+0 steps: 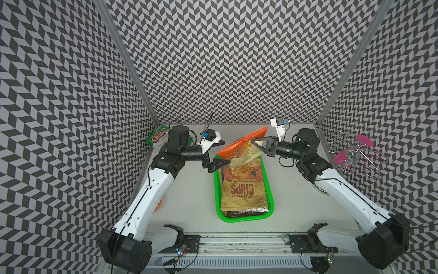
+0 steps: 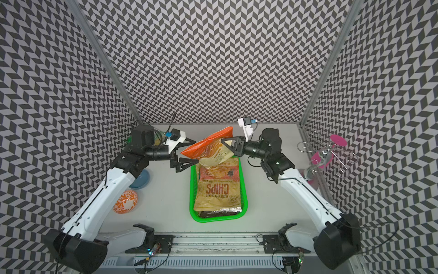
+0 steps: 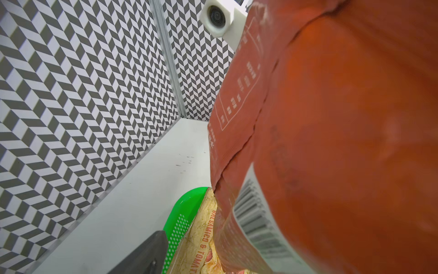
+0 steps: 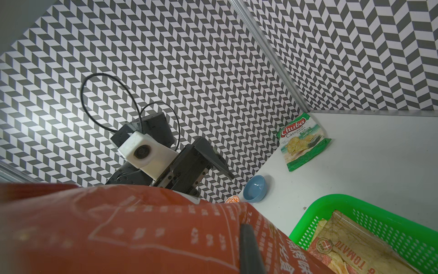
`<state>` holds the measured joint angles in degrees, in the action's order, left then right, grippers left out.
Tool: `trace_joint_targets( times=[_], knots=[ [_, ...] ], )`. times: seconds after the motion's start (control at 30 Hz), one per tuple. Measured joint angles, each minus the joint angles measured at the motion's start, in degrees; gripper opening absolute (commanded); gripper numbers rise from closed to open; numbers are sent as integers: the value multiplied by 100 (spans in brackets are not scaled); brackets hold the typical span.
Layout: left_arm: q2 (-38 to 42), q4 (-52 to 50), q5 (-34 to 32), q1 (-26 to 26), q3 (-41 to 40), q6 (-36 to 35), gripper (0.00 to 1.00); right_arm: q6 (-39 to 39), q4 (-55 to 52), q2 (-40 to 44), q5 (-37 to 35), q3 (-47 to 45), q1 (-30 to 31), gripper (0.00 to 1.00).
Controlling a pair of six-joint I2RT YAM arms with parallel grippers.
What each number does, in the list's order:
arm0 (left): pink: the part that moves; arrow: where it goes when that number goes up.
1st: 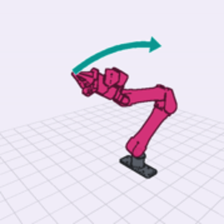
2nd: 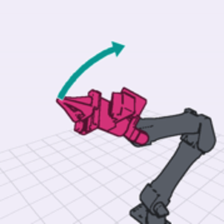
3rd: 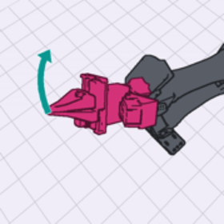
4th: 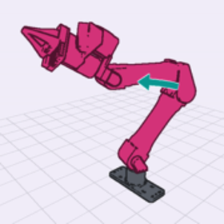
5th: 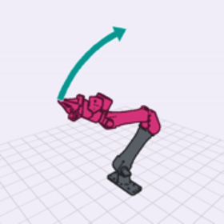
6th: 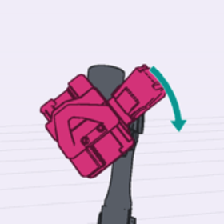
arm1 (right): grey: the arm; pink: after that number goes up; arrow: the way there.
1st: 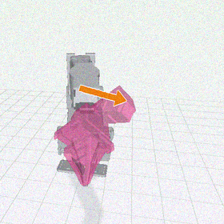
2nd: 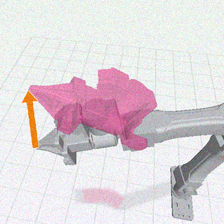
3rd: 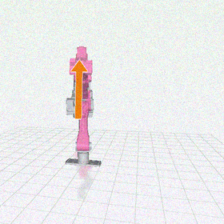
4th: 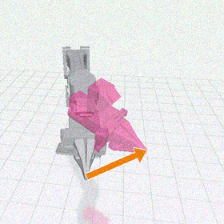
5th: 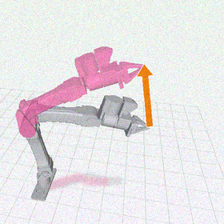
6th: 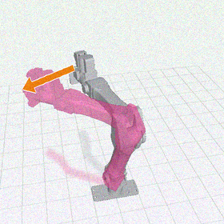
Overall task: Put the potato chips into the basket
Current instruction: Place the potato chip in the basket.
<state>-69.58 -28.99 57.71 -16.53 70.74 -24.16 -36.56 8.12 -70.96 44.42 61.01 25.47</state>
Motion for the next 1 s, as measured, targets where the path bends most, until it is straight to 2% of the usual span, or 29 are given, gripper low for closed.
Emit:
trace_joint_targets(
  times=[0.03, 0.1, 0.2, 0.27, 0.33, 0.5, 0.67, 1.0],
  knots=[
    [-79, 4, 44, -2, 39, 59, 91, 4, -2, 0, 4, 0, 2, 0],
    [-212, 2, 116, -15, 138, 146, 76, 31, -33, 2, 15, 0, 2, 0],
    [-313, -92, 175, -31, 378, 219, 36, 153, -160, 13, 20, 0, 2, 0],
    [-323, -214, 160, -33, 616, 260, 14, 282, -343, 48, 52, 2, 2, 0],
    [-323, -407, 129, -31, 881, 249, 0, 404, -494, 122, 116, 0, 2, 0],
    [-345, -1012, 103, -33, 1287, 162, 0, 640, -839, 485, 398, -15, 15, 0],
    [-354, -1585, 299, -63, 1335, 59, 0, 767, -1266, 942, 688, -269, 33, 0],
    [-315, -2033, 1062, -262, 695, 24, 0, 977, -2157, 1720, 916, -776, 105, 0]
  ],
)
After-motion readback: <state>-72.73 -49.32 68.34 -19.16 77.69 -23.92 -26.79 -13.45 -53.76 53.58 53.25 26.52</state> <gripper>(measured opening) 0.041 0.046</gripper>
